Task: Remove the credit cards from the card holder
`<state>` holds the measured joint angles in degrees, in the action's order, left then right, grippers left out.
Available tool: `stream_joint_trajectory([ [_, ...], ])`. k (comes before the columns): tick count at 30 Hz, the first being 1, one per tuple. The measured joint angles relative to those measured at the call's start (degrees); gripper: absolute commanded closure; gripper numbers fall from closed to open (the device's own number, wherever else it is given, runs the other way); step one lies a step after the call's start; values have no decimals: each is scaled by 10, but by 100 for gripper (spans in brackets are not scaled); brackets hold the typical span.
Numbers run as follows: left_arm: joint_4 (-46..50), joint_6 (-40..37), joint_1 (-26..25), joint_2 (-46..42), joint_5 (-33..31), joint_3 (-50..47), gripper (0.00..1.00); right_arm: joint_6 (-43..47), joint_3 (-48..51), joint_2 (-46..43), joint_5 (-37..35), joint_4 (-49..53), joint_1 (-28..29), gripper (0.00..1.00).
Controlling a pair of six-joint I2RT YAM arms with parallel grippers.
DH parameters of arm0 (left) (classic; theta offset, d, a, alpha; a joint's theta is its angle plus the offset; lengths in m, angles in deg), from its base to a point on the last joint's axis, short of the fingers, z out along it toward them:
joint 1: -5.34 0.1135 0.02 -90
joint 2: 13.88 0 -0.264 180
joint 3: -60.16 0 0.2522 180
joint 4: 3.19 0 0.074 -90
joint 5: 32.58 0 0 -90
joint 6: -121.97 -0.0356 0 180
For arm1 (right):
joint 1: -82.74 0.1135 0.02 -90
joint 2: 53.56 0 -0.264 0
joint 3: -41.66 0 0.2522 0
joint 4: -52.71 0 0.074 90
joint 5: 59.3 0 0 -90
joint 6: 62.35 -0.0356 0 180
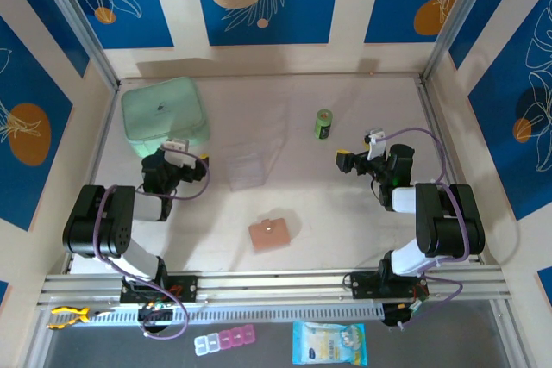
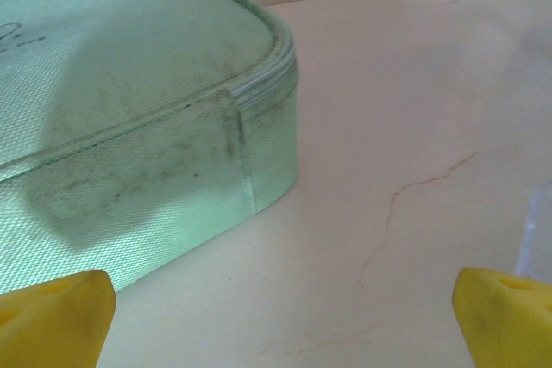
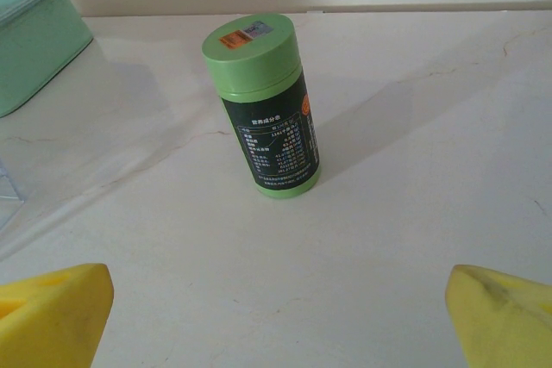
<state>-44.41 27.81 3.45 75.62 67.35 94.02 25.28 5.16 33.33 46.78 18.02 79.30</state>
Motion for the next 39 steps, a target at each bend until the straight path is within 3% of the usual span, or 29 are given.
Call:
stream_joint_trajectory([
  [12,6,8,0,0,-28,2,0,-1,0,0,-2,0,-5,1],
  [18,21,8,0,-10,-34,2,0,-1,0,-7,-40,20,9,1],
  [24,102,9,-1,-87,-46,18,0,0,-12,-81,-101,108,37,0],
  [31,243,54,-2,-179,-76,61,0,-10,-85,-153,-162,276,84,6],
  [39,465,154,-2,-245,-55,137,0,-85,-163,-173,-198,468,197,16],
])
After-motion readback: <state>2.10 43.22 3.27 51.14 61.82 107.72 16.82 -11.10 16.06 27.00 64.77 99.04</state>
